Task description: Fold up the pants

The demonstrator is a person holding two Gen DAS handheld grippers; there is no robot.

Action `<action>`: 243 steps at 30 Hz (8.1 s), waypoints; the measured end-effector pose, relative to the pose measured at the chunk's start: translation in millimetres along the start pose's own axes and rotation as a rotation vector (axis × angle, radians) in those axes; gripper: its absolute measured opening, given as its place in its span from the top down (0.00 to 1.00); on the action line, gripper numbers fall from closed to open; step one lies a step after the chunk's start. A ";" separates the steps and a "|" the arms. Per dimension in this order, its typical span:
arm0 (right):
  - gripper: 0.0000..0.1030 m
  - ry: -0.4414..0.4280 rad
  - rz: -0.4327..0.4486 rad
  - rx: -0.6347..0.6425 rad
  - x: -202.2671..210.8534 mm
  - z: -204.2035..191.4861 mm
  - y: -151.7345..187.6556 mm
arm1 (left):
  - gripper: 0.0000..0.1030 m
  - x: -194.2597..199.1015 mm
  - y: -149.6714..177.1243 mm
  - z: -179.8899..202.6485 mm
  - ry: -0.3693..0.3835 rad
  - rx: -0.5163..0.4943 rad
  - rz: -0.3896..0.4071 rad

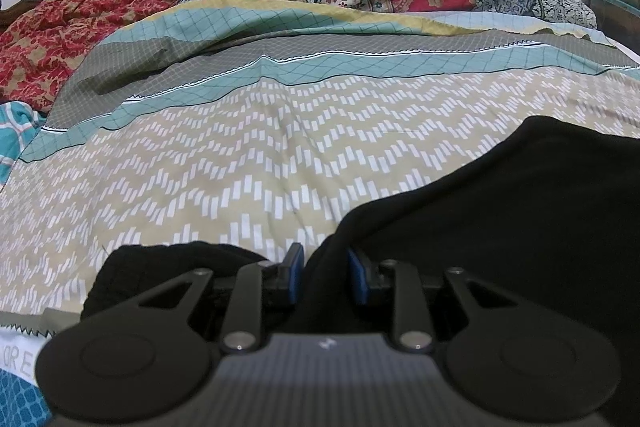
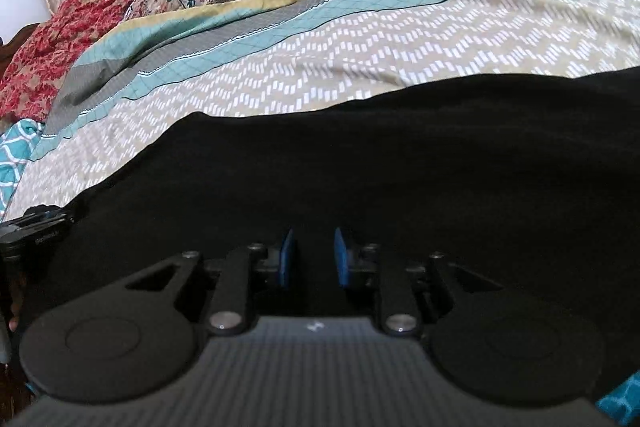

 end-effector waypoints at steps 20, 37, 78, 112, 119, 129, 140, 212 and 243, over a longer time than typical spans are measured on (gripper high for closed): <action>0.69 -0.462 -0.073 0.442 58.7 -155.6 56.9 | 0.62 27.4 -21.4 -16.0 0.057 0.107 -0.026; 0.69 -0.432 -0.036 0.925 29.9 -202.4 105.0 | 0.02 138.3 100.4 -105.6 0.123 0.728 -0.122; 0.62 -0.020 0.196 -0.083 128.4 146.4 -9.6 | 0.58 103.6 4.7 149.0 0.353 0.283 -0.207; 0.56 0.174 0.272 -0.387 130.9 386.1 -86.1 | 0.43 100.3 18.9 318.9 0.414 -0.033 -0.287; 0.54 0.157 0.479 -0.557 217.4 393.4 -63.4 | 0.43 119.6 -7.6 312.8 0.534 0.065 -0.229; 0.54 -0.058 0.484 -0.942 218.6 361.5 5.3 | 0.43 108.0 7.2 323.4 0.587 0.120 -0.317; 0.54 -0.076 0.392 -1.001 191.8 346.0 -12.9 | 0.43 106.0 13.9 319.2 0.580 0.137 -0.329; 0.75 -0.038 0.098 0.615 80.6 14.2 54.1 | 0.26 84.9 18.5 198.6 0.548 0.584 -0.338; 0.76 -0.292 0.178 0.117 105.5 2.2 -10.4 | 0.30 154.9 -41.2 83.1 0.533 0.581 0.021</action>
Point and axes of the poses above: each gripper's, at about its wrist camera, not at the fingertips, and x roughly against the way its jaws point, z to its right, y to its underside, the point moved 9 cm from there along -x, roughly the way its jaws point, and after that the axes turned 8 degrees about z, right-handed, at the moved point
